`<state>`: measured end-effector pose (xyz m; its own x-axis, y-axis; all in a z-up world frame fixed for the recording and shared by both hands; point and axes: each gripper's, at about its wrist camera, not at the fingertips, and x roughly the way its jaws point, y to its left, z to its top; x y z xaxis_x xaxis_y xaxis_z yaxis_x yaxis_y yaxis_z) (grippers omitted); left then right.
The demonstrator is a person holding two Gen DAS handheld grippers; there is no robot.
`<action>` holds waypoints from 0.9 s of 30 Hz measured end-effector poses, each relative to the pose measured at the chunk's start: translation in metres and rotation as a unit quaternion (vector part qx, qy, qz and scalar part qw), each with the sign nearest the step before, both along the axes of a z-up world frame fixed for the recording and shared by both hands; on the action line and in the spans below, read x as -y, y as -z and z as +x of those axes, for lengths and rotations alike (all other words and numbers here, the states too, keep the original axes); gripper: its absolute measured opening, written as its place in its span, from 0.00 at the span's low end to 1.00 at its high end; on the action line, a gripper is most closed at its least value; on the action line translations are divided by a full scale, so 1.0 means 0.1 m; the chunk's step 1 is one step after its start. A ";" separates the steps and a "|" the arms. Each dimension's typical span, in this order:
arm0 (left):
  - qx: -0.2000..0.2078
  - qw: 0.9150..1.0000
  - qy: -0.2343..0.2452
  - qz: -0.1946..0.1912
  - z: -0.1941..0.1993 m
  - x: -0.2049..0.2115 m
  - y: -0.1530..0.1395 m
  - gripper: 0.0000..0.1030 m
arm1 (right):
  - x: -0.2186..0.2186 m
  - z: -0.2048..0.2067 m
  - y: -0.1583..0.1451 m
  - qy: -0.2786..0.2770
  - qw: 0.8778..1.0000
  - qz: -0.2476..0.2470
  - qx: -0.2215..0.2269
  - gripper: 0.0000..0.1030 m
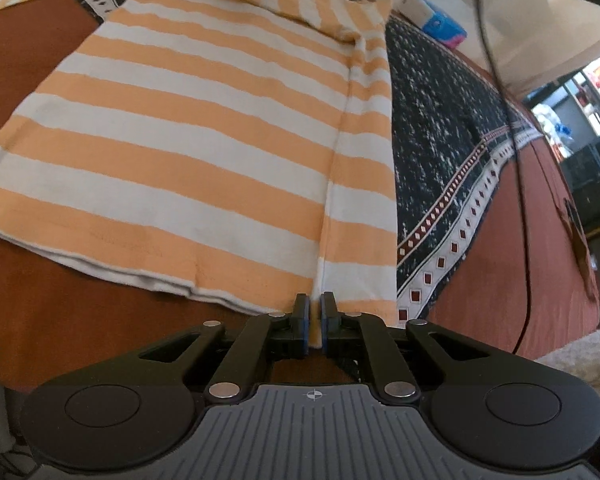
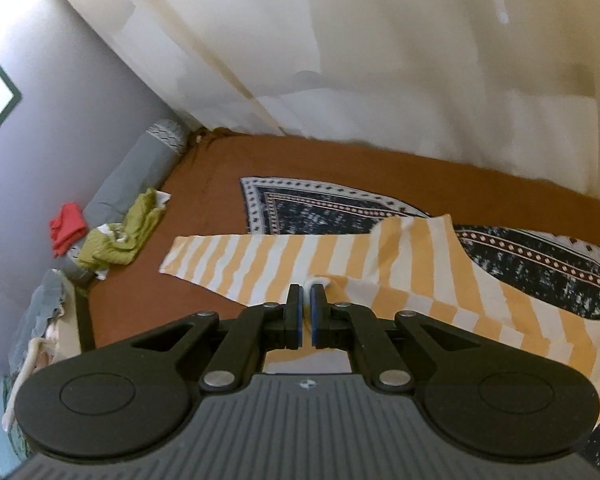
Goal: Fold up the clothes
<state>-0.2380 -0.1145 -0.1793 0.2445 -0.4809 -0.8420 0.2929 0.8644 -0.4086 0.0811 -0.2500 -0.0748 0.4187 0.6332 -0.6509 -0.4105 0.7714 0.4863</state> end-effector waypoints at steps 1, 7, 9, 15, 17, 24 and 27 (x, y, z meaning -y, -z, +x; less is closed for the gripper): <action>-0.003 1.000 0.000 -0.005 0.01 -0.02 0.00 0.24 | -0.01 0.01 0.03 0.001 1.000 -0.006 -0.002 0.04; 0.008 0.999 -0.020 -0.027 0.15 -0.31 -0.25 0.50 | 0.01 -0.01 0.12 0.016 0.999 -0.040 -0.009 0.05; 0.028 0.999 -0.029 -0.018 0.28 -0.40 -0.39 0.51 | 0.05 -0.04 0.11 0.024 0.999 -0.039 -0.011 0.06; 0.092 0.993 -0.064 0.035 0.78 -0.48 -0.65 0.52 | 0.11 -0.08 0.20 0.026 0.998 -0.060 -0.020 0.07; 0.107 0.990 -0.069 0.060 0.98 -0.43 -0.67 0.52 | 0.11 -0.09 0.29 0.019 0.997 -0.077 -0.025 0.07; 0.133 0.989 -0.042 0.040 1.80 -0.19 -0.64 0.54 | 0.13 -0.19 0.37 0.006 0.997 -0.076 -0.025 0.07; 0.130 0.991 -0.031 0.011 2.11 -0.16 -0.59 0.59 | 0.11 -0.20 0.31 0.009 0.997 -0.080 -0.020 0.07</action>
